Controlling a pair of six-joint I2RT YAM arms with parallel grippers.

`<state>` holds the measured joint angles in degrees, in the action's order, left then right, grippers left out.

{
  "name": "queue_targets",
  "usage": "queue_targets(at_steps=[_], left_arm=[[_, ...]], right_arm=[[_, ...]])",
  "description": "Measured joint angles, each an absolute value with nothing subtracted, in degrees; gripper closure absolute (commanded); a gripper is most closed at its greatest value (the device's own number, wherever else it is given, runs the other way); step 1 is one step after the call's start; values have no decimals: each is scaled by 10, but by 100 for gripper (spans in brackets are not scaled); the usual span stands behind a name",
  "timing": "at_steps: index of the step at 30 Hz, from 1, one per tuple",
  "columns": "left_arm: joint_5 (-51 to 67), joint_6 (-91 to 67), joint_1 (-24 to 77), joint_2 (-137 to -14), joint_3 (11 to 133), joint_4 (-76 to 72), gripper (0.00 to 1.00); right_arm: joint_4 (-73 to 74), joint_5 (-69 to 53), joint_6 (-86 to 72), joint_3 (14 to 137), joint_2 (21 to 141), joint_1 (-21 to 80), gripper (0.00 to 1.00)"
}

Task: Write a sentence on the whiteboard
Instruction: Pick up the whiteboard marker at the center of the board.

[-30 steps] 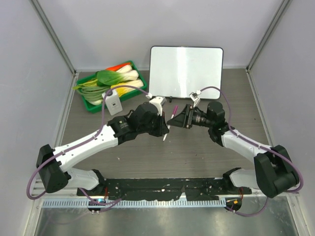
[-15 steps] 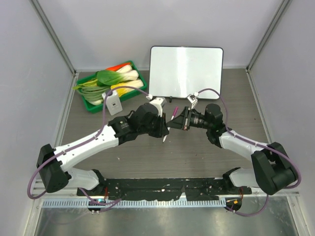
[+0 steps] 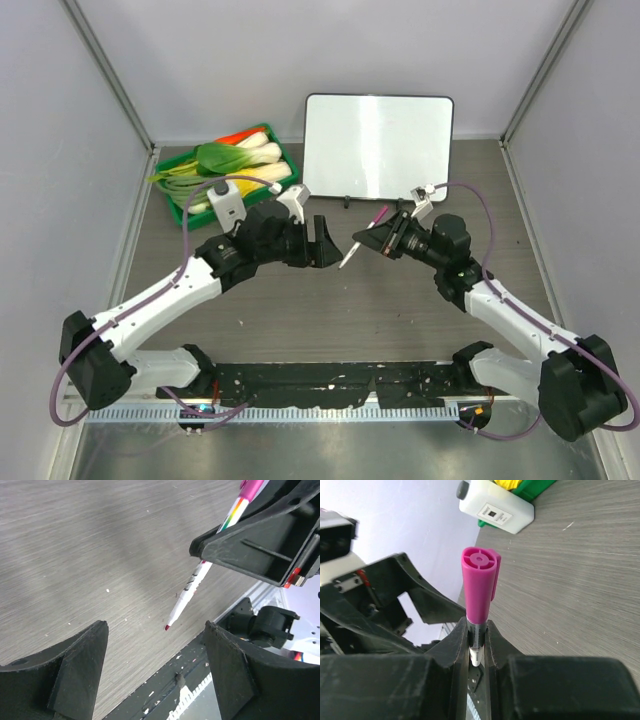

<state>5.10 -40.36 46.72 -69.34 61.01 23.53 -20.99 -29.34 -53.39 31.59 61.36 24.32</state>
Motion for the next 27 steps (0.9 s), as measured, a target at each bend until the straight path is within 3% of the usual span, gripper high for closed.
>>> queue_targets(at_steps=[4,14,24,27], left_arm=[[116,-415,453,-700,583,184,21],[239,-424,453,-764,583,71,37],[249,-428,452,-771,577,61,61],[245,-425,452,-771,577,62,81]], right_arm=[[-218,-283,-566,315,603,237,99],[-240,-291,-626,309,604,224,99],[-267,-304,-658,293,604,204,99],[-269,-308,-662,292,604,202,99]])
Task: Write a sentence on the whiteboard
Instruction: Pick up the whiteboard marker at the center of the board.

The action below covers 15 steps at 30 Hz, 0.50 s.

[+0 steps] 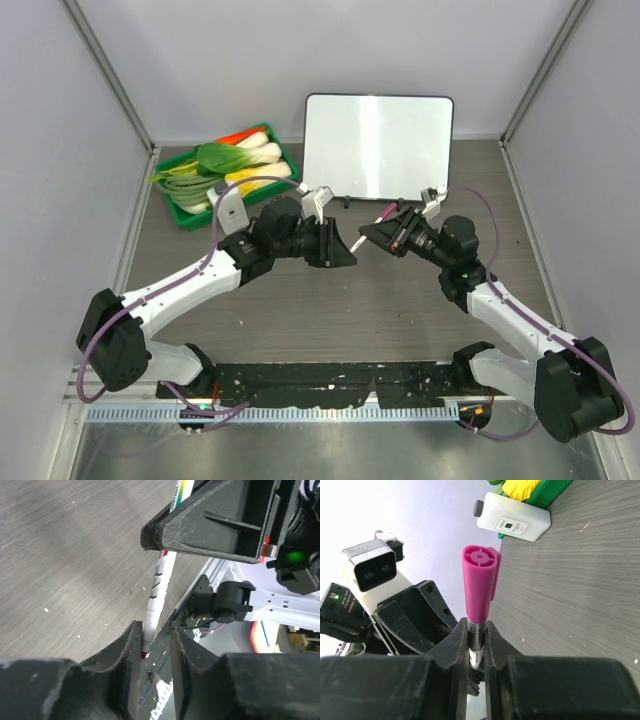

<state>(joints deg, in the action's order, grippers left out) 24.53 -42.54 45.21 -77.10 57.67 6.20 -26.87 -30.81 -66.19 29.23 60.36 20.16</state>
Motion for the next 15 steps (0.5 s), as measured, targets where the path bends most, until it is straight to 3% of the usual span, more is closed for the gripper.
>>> queue_targets(at_steps=[3,7,8,9,12,13,14,15], left_arm=[[238,-420,450,-771,576,67,100],[237,-411,450,-772,577,67,100],[236,-410,450,-772,577,69,100],[236,-409,450,-772,577,70,100],[234,-405,450,-770,577,80,100],[233,-405,450,-768,577,83,100],[228,-405,449,-764,577,88,100],[224,-405,446,-758,577,94,100]], right_arm=[[-274,-314,-665,292,603,200,98],[-273,-317,-664,292,604,197,97],[-272,-318,-663,292,604,197,91],[-269,-319,-661,292,604,196,84],[-248,-322,-643,298,604,196,42],[-230,-323,-630,306,604,196,34],[-209,-322,-614,316,604,196,17],[-192,-321,-600,326,604,194,11]])
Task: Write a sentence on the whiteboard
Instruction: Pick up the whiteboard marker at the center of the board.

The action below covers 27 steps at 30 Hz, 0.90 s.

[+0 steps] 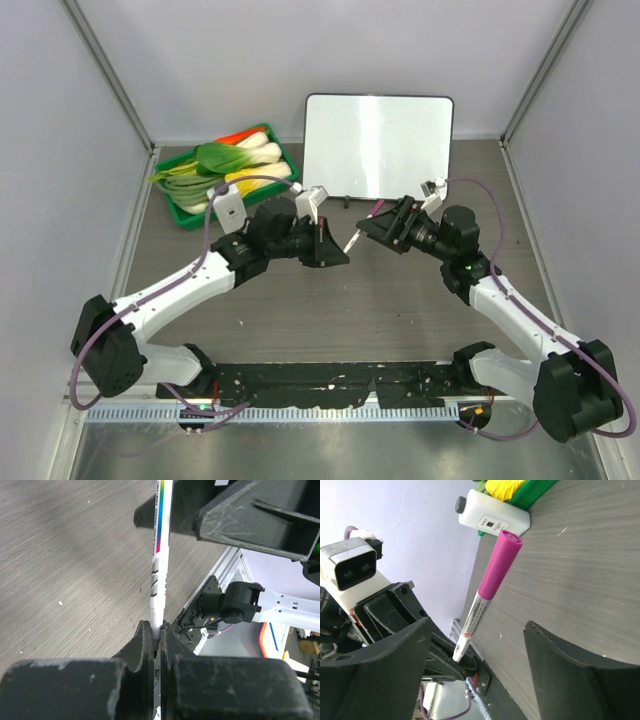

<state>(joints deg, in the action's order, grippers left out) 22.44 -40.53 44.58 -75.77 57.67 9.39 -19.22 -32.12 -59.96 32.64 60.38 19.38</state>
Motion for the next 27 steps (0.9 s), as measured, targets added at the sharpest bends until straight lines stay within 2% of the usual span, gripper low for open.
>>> queue_targets(at_steps=[1,10,18,27], left_arm=[[221,-405,443,-751,577,97,100],[216,-400,435,-715,602,139,100],[300,-396,429,-715,637,144,100],[364,-383,428,-715,645,133,100]], right_arm=[[-174,-320,-583,340,604,193,5],[-108,-323,-487,395,599,181,5],[-164,-396,-491,394,599,178,5],[-303,-482,-554,385,599,178,28]])
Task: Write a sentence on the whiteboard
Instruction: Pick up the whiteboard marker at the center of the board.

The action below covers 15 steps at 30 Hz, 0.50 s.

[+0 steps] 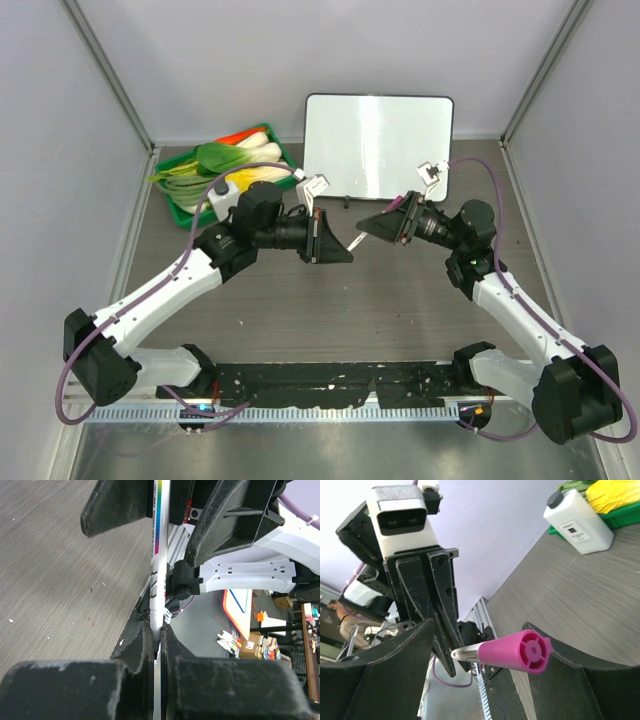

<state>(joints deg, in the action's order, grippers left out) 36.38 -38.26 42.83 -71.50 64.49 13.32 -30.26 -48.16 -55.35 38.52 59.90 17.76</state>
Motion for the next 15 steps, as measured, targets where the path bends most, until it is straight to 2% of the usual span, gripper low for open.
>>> queue_targets(at_steps=[5,8,15], left_arm=[[381,-382,428,-715,645,129,100],[392,-381,428,-715,645,127,100],[408,-381,428,-715,645,124,100]], right_arm=[[-328,-524,-569,383,599,178,36],[-332,-545,-575,382,596,178,44],[-338,-578,-590,379,585,178,47]])
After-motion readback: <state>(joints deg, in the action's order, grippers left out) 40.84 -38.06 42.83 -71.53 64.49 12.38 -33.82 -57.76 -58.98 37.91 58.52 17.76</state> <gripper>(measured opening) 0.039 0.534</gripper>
